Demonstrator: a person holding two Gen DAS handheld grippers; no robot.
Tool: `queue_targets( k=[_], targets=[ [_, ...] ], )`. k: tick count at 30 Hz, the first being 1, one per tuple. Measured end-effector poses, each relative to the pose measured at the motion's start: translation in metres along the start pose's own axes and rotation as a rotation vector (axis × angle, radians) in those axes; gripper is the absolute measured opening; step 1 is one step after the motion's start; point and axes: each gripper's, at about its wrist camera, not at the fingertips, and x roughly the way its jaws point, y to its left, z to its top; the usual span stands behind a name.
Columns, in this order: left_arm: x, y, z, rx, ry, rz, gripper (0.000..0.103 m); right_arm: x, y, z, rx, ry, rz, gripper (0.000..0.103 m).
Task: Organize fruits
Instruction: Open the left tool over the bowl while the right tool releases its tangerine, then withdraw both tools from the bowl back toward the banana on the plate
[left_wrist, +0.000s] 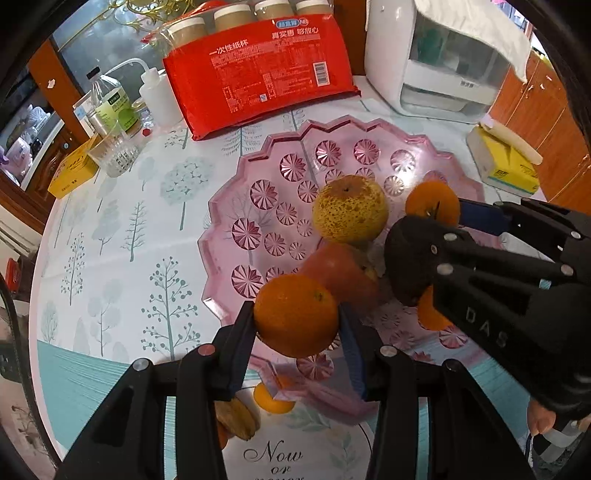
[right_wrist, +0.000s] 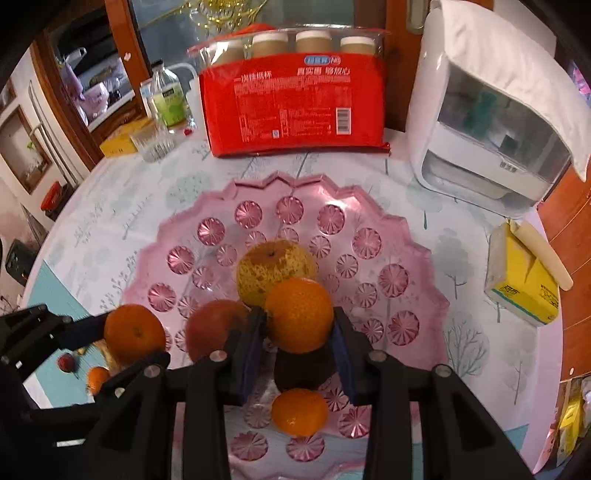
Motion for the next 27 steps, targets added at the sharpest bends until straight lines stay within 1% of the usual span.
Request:
queue_targets(
  k=[2,3,4,5,7,8,18,27],
  targets=[
    [0.0,0.001,0.0,-0.011,-0.012,0.011,0.073,0.005,-0.001,-0.002,-0.01,0.005,-0.003,0.037],
    [-0.002,0.003,0.0,-0.02,-0.025,0.02,0.078,0.006,-0.002,-0.003,-0.009,0.006,-0.002,0.038],
    [-0.004,0.003,-0.001,-0.023,-0.039,0.029,0.081,0.007,-0.003,-0.004,-0.006,0.003,0.005,0.042],
    [-0.005,0.004,-0.002,-0.022,-0.045,0.033,0.083,0.006,-0.005,-0.004,0.007,-0.002,0.015,0.048],
    [-0.008,0.006,-0.004,-0.027,-0.051,0.027,0.085,0.004,-0.007,-0.005,0.029,-0.011,0.025,0.055],
    [-0.009,0.008,-0.005,-0.032,-0.053,0.024,0.086,0.002,-0.008,-0.006,0.038,-0.019,0.029,0.056],
    [-0.03,0.032,-0.024,-0.124,-0.062,0.006,0.086,-0.027,0.001,-0.012,0.082,-0.061,0.044,0.056],
    [-0.08,0.043,-0.042,-0.128,-0.149,0.009,0.086,-0.064,0.014,-0.027,0.095,-0.1,0.042,0.056]
  ],
)
